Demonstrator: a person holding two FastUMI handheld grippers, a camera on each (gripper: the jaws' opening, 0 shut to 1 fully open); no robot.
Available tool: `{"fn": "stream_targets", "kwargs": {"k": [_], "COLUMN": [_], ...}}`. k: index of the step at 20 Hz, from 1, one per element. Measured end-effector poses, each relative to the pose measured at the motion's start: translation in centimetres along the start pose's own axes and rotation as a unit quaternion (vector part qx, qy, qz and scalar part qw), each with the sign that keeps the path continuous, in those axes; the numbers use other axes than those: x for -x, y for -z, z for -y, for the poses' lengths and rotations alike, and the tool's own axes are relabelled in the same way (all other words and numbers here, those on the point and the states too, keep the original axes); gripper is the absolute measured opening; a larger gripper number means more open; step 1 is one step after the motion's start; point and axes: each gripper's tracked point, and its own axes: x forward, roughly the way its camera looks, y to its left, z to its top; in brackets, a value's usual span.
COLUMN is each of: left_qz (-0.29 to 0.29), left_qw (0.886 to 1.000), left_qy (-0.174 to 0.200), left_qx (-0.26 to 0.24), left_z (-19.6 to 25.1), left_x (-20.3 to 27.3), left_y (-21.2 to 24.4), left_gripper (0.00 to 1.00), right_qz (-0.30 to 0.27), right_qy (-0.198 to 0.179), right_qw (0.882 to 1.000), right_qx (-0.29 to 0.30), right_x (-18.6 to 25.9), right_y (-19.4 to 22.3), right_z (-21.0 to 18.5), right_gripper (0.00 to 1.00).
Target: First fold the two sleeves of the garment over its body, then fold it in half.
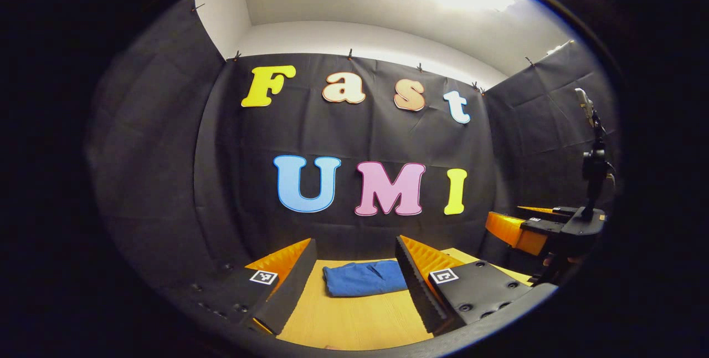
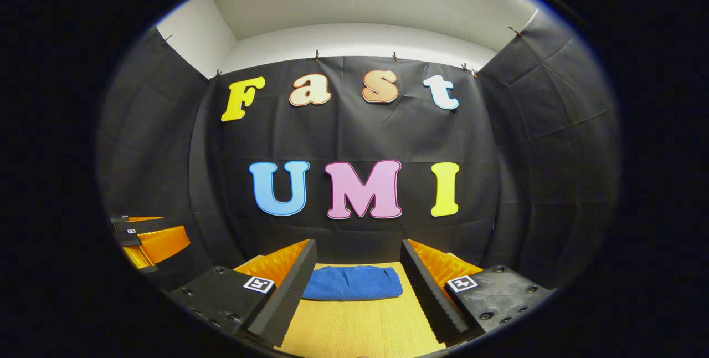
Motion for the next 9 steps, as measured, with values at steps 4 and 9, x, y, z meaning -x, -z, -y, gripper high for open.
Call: {"fn": "stream_targets", "kwargs": {"k": [4,9], "left_qz": [-0.002,0.001], "left_qw": [1.0,1.0], "left_qy": [-0.005,-0.011], "left_qx": [-0.004,-0.001], "left_z": [-0.6,-1.1], "left_x": [0.6,1.0], "left_y": [0.3,0.3], "left_gripper": [0.82,0.82], "right_qz": [-0.001,0.0], "right_qy": [-0.008,-0.013], "right_qw": [1.0,1.0], "right_qx": [0.003,0.011], "right_x": [0.4,0.1], "right_y": [0.4,0.5], "right_z": [-1.0,-1.5], "right_gripper": [0.97,0.97]}}
